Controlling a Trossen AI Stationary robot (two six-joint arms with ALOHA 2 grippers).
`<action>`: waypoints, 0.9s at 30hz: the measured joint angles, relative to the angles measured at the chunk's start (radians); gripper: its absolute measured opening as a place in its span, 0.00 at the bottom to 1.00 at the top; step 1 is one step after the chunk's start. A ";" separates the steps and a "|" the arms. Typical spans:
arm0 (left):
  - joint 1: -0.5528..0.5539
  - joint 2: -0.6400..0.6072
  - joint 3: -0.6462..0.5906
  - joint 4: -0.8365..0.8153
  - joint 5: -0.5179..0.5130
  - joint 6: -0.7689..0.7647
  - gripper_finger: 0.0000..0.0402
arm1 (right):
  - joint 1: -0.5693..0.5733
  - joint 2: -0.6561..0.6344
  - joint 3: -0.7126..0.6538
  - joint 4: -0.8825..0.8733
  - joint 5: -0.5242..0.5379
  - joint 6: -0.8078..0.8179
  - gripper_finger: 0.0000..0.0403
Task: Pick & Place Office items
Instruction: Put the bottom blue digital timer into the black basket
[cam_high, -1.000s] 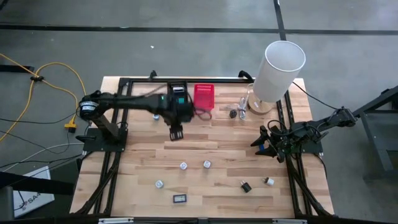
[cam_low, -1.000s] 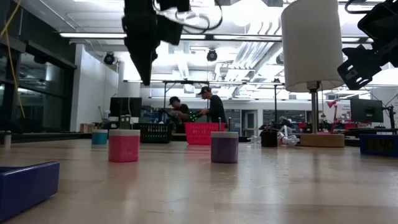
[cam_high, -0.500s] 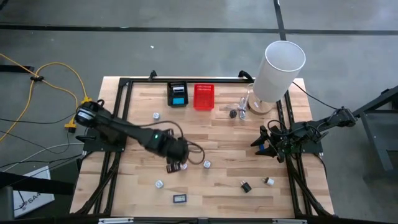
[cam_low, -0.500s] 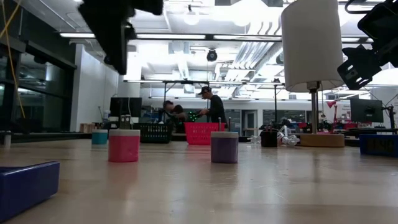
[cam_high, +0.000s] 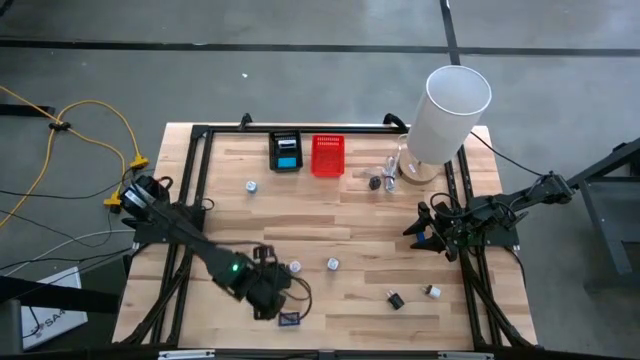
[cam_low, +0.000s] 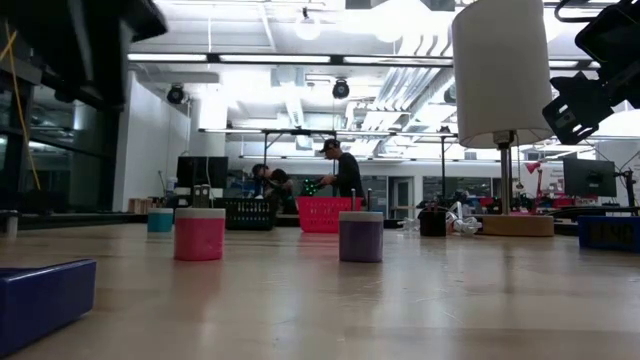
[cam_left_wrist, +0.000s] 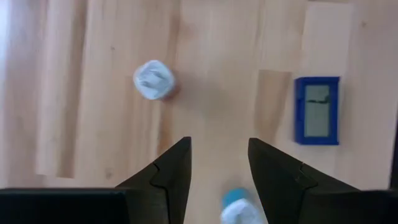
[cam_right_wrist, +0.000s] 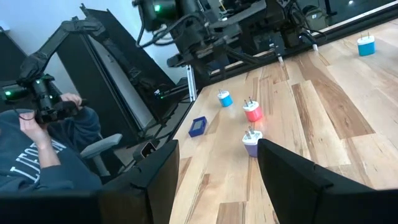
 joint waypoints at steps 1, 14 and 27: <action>-0.014 0.008 0.000 0.006 -0.009 -0.026 0.38 | 0.000 0.000 0.000 0.000 0.000 0.000 0.51; -0.130 0.114 0.000 0.176 -0.037 -0.136 0.38 | 0.000 0.000 0.000 0.000 0.000 0.000 0.51; -0.161 0.180 0.001 0.262 -0.062 -0.186 0.38 | 0.000 0.000 0.000 0.001 0.000 0.000 0.51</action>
